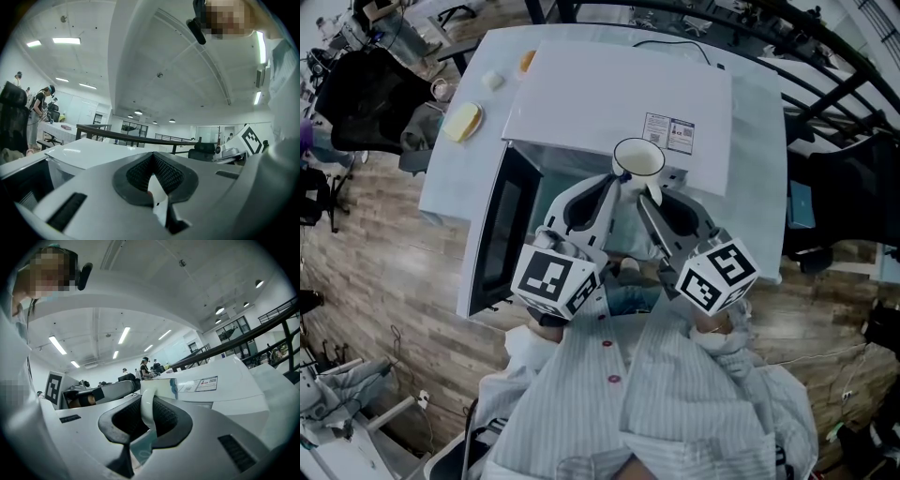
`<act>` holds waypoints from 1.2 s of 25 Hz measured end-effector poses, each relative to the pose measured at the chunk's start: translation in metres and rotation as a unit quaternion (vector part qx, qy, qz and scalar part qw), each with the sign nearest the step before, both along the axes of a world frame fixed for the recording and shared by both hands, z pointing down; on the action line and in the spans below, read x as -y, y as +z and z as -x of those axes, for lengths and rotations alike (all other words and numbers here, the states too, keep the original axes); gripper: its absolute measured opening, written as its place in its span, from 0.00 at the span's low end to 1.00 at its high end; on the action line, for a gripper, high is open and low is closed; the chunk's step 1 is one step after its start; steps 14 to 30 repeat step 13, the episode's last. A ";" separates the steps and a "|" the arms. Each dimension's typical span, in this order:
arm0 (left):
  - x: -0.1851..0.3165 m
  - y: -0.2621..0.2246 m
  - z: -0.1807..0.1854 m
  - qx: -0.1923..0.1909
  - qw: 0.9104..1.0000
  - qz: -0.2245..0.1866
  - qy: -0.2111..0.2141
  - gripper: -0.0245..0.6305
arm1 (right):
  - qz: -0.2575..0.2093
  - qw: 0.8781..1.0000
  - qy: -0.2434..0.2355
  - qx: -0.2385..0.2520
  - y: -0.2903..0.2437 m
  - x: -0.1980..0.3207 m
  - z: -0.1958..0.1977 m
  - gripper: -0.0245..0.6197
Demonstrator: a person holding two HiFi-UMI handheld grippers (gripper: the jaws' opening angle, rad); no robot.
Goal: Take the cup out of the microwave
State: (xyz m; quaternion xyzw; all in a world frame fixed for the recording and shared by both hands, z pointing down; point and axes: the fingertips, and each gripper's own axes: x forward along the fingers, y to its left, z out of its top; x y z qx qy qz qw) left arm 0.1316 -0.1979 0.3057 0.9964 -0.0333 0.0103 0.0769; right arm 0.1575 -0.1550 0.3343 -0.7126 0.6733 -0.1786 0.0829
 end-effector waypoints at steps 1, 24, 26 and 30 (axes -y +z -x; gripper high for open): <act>0.000 0.000 0.000 0.000 1.000 0.000 0.000 0.05 | 0.001 1.000 0.000 -0.001 0.000 0.000 0.000 0.17; 0.005 0.003 0.007 0.002 1.000 0.006 -0.002 0.05 | -0.002 1.000 0.016 0.001 -0.003 -0.001 0.001 0.17; 0.005 0.003 0.007 0.002 1.000 0.006 -0.002 0.05 | -0.002 1.000 0.016 0.001 -0.003 -0.001 0.001 0.17; 0.005 0.003 0.007 0.002 1.000 0.006 -0.002 0.05 | -0.002 1.000 0.016 0.001 -0.003 -0.001 0.001 0.17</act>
